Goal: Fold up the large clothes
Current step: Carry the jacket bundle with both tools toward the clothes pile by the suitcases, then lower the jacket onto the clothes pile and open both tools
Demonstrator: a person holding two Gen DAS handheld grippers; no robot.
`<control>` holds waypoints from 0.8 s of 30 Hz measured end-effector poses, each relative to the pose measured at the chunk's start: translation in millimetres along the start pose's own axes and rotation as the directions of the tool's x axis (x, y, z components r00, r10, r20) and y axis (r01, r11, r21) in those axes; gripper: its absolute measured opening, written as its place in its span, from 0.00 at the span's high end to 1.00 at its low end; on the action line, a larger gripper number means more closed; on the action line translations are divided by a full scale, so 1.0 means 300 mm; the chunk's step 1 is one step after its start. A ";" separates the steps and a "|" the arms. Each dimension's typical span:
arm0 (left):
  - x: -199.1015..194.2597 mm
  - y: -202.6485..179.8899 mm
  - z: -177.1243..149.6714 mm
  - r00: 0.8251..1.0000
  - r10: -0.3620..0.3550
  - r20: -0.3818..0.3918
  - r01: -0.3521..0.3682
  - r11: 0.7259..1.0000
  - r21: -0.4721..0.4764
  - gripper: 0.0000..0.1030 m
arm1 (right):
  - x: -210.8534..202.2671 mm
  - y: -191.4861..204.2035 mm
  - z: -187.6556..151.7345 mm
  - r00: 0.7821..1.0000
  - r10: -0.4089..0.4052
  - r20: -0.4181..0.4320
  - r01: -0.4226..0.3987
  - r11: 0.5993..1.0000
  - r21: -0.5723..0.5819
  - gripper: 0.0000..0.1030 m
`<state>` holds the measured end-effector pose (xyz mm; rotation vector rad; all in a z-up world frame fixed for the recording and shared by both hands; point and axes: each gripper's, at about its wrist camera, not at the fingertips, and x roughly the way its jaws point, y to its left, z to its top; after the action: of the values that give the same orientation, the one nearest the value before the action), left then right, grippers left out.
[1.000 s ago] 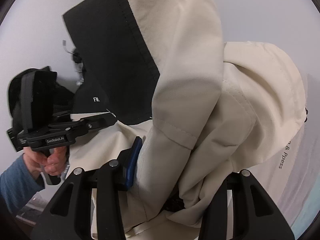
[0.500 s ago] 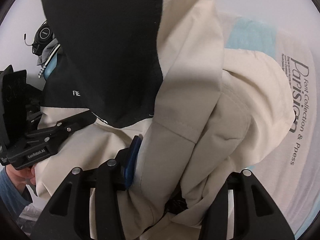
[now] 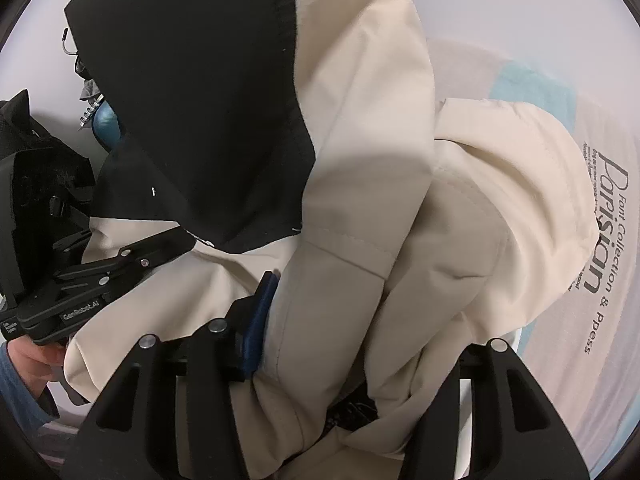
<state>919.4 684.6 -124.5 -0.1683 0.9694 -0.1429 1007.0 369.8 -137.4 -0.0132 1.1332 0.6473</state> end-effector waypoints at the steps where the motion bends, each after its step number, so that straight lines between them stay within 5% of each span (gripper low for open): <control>1: -0.015 -0.015 -0.003 1.000 0.001 0.002 -0.001 1.000 0.002 0.60 | -0.005 -0.007 -0.002 1.000 0.001 0.000 -0.001 1.000 0.004 0.54; 6: -0.084 -0.070 -0.008 0.997 0.070 0.028 -0.071 0.997 0.030 0.54 | -0.030 0.022 0.001 1.000 -0.024 0.007 0.024 0.999 0.022 0.47; 13: -0.219 -0.086 -0.034 0.968 0.225 0.109 -0.223 0.974 -0.028 0.28 | -0.111 0.035 0.013 0.991 -0.129 0.024 0.128 0.992 0.010 0.31; 18: -0.264 -0.078 -0.066 0.955 0.282 0.090 -0.272 0.956 -0.105 0.20 | -0.182 0.059 -0.009 0.976 -0.208 0.058 0.209 0.978 -0.019 0.09; 24: -0.343 -0.101 -0.132 0.943 0.317 0.106 -0.294 0.937 -0.189 0.07 | -0.246 0.160 -0.045 0.963 -0.256 0.087 0.260 0.965 -0.040 0.07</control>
<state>827.7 672.0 -57.3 -0.1795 0.8605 0.2371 953.2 369.9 -66.6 -0.1749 1.0152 0.4392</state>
